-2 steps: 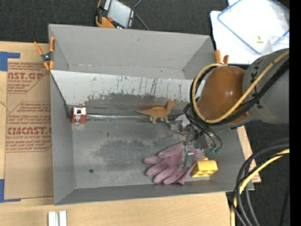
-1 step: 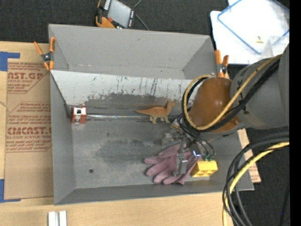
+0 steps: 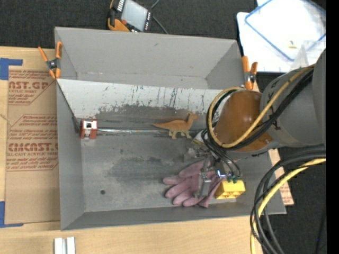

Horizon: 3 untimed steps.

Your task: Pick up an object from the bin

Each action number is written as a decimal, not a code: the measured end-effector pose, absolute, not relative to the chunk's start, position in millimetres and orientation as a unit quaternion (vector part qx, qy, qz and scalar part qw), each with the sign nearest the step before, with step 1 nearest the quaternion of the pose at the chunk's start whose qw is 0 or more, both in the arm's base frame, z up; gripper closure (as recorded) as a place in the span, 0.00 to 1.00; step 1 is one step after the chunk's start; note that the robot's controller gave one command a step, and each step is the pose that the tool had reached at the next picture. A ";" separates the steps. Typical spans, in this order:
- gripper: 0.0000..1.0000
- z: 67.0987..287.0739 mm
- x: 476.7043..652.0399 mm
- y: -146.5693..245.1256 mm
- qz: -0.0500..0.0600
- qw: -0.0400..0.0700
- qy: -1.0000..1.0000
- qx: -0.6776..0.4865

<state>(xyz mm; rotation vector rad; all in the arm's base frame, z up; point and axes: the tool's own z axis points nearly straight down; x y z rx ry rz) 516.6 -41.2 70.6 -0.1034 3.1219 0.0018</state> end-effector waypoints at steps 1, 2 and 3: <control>1.00 78.1 518.8 -34.5 0.001 0.001 0.998 -0.059; 1.00 78.1 518.8 -34.5 0.001 0.001 0.998 -0.059; 1.00 89.3 516.6 -34.3 0.001 -0.003 0.998 -0.059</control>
Offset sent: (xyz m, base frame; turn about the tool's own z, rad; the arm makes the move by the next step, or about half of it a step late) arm 0.0000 0.0000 0.0000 0.0000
